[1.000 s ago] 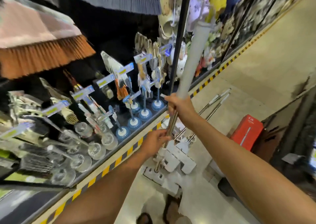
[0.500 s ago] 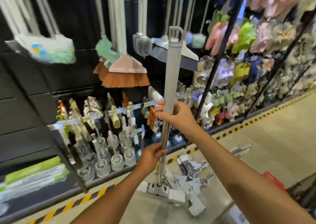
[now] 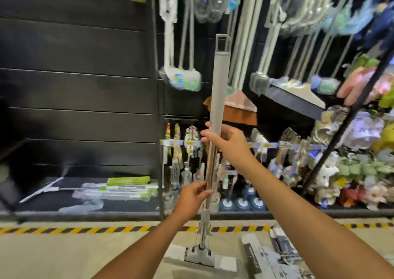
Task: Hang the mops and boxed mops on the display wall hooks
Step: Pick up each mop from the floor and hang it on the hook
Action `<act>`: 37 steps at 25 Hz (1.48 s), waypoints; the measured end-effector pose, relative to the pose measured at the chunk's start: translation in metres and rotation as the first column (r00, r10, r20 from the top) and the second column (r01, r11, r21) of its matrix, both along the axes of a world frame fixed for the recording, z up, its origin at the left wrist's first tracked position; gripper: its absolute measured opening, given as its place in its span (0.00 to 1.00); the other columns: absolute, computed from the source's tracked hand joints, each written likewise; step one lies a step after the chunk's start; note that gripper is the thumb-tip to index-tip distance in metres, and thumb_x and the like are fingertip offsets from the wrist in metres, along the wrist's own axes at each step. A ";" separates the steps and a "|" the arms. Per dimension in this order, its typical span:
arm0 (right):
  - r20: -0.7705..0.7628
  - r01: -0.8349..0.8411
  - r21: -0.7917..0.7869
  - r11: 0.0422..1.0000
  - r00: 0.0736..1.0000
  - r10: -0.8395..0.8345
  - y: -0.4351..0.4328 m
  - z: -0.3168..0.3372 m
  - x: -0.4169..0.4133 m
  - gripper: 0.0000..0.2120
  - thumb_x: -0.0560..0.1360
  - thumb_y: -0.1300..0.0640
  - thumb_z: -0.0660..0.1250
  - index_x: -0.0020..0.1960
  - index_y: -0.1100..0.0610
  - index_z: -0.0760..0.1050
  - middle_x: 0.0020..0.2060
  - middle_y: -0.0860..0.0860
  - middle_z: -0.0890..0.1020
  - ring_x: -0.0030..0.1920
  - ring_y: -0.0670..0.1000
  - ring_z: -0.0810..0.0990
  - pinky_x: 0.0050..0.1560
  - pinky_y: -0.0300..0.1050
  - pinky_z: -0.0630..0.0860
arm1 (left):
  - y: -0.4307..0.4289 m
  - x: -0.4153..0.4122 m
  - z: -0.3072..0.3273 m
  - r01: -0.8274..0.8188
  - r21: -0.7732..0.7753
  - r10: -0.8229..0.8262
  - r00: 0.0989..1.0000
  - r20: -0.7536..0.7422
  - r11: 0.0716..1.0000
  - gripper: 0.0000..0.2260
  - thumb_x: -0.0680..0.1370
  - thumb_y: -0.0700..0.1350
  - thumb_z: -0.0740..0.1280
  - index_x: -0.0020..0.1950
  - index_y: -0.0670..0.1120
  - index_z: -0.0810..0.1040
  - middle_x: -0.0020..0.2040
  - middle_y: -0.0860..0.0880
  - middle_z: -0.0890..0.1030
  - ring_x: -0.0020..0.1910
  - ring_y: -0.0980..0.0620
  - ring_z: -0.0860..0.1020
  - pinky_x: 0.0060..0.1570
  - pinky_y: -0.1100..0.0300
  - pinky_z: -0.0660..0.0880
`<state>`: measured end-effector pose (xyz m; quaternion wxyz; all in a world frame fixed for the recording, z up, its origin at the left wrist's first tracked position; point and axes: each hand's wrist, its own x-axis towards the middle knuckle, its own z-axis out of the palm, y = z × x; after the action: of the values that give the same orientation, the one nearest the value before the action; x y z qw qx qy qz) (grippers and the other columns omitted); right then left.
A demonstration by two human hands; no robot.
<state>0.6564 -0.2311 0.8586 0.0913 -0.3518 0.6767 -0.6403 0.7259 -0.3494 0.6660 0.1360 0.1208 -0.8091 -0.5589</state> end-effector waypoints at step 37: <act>0.162 -0.434 -0.274 0.858 0.859 0.486 -0.701 0.108 0.295 0.15 0.77 0.55 0.75 0.63 0.57 0.81 0.52 0.51 0.88 0.54 0.53 0.88 0.54 0.48 0.84 | -0.677 0.355 0.111 -0.471 -0.159 0.449 0.880 -0.157 0.868 0.09 0.78 0.46 0.72 0.53 0.41 0.84 0.48 0.42 0.87 0.51 0.46 0.85 0.58 0.44 0.81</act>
<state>0.9519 -0.9324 0.9662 0.2776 -0.4374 0.4796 -0.7082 1.0809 -1.0261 0.7766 0.3224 0.2641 -0.7979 -0.4355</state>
